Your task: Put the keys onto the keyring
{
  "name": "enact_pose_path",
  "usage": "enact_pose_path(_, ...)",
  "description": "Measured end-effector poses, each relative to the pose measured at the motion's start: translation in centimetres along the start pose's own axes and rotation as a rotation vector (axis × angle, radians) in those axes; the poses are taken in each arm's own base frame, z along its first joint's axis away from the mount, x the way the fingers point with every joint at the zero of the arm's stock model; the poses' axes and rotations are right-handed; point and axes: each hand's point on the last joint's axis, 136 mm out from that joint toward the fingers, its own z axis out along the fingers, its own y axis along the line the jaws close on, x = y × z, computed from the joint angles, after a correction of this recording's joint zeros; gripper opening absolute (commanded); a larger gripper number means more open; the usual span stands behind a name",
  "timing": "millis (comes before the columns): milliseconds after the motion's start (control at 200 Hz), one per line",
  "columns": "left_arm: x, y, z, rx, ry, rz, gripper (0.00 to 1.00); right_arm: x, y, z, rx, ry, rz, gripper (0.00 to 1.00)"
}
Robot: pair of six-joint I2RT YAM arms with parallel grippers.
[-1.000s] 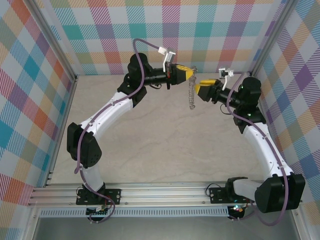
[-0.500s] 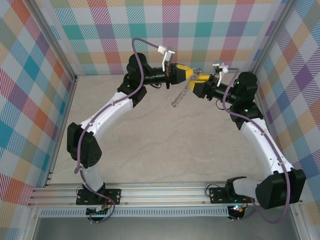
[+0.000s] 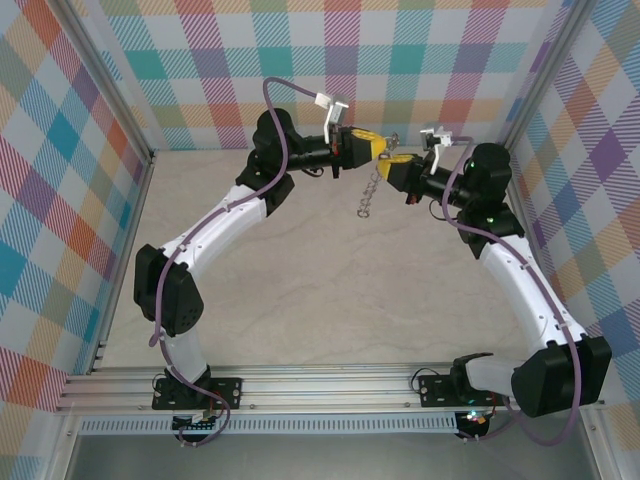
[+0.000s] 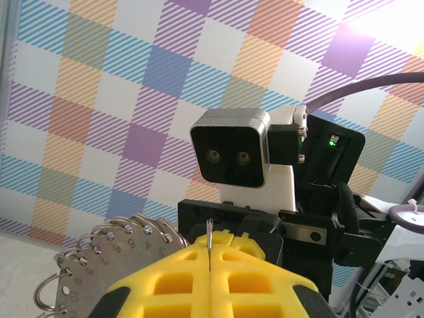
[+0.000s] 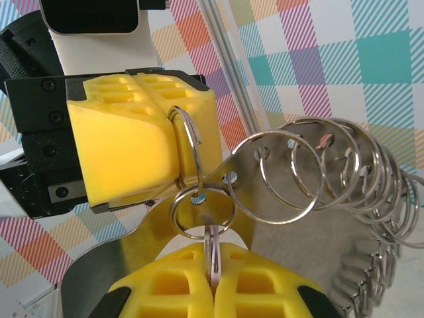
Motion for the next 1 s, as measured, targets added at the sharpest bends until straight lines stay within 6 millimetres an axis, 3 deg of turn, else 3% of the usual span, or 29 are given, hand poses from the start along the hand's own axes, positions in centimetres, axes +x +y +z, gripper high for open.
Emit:
enact_pose_path(535, -0.3, 0.5, -0.1, -0.019, -0.032, -0.008, 0.00, -0.1, 0.0, 2.2, -0.031, 0.041, 0.009, 0.00)
enact_pose_path(1000, 0.5, 1.2, -0.1, -0.044, -0.021, 0.008, 0.00, 0.9, -1.3, 0.8, 0.110, 0.071, -0.019, 0.00)
